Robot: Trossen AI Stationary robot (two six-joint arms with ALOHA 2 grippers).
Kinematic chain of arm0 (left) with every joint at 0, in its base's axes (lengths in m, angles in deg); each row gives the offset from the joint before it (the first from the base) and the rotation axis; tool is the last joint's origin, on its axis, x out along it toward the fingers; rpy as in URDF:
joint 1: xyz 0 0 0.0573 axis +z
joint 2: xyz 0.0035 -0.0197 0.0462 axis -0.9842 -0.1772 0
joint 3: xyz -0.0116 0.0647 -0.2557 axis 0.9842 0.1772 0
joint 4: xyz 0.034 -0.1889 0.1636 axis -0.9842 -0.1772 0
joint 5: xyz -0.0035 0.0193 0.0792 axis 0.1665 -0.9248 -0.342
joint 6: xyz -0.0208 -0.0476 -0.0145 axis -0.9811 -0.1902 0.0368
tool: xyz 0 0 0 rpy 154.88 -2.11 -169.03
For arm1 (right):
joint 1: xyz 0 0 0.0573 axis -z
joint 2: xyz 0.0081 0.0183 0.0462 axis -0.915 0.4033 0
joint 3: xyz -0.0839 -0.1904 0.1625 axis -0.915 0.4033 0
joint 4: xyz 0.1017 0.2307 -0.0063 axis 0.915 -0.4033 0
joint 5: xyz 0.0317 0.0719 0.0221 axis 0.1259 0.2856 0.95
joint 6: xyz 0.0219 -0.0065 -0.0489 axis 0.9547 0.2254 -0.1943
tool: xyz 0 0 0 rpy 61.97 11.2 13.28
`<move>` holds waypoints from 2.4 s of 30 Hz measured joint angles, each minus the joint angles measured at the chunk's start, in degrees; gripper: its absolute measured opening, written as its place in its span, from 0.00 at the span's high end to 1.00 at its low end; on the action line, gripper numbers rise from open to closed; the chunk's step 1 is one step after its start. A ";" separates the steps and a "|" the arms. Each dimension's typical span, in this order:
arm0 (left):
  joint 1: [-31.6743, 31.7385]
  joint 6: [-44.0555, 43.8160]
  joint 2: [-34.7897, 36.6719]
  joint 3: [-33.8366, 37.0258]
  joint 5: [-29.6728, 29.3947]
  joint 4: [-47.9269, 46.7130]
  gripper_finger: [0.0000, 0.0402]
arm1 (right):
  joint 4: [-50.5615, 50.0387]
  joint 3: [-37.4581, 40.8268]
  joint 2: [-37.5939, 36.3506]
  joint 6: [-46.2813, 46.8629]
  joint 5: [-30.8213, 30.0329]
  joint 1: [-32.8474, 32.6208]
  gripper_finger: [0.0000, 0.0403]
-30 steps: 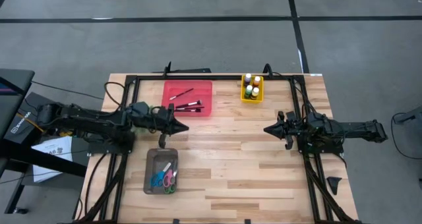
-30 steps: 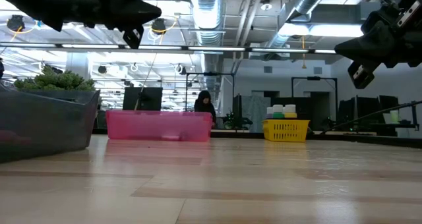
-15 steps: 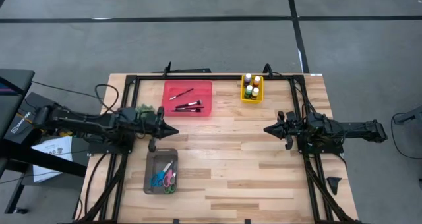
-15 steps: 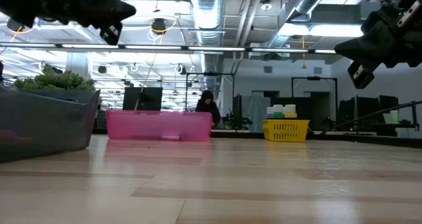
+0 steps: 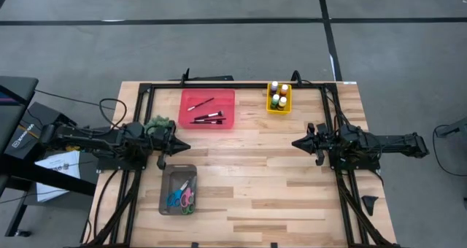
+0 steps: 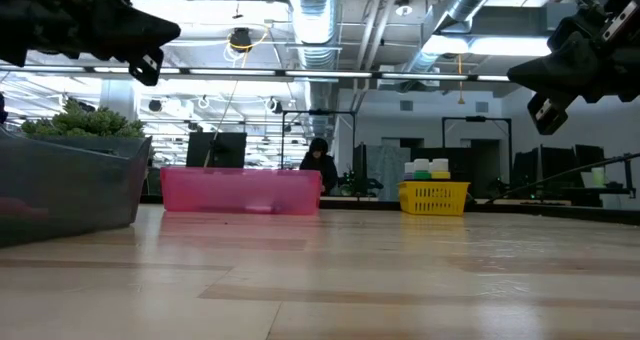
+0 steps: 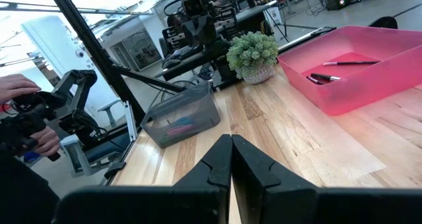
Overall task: Pick & Place Paint Supplies
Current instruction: Return to Home Position
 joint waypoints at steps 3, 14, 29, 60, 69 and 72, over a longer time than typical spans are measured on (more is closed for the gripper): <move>-0.01 0.04 1.74 1.67 0.00 0.63 1.00 | 0.00 -0.02 0.01 0.01 0.00 0.02 0.99; -0.01 0.44 3.33 5.74 0.19 5.61 1.00 | 0.00 -0.02 0.01 0.00 0.00 0.02 0.99; -0.01 3.10 4.85 7.96 2.29 8.68 1.00 | 0.00 -0.01 0.00 0.01 0.00 0.01 0.99; -0.01 5.40 25.33 7.96 1.09 -14.17 1.00 | 0.00 -0.01 0.02 0.00 0.00 0.01 0.99; -0.01 5.60 25.29 8.03 1.59 -12.32 1.00 | 0.00 -0.01 0.02 0.01 0.00 0.00 0.99; 0.01 5.53 25.30 8.03 1.57 -9.71 1.00 | 0.00 -0.02 0.02 0.00 0.00 0.00 0.99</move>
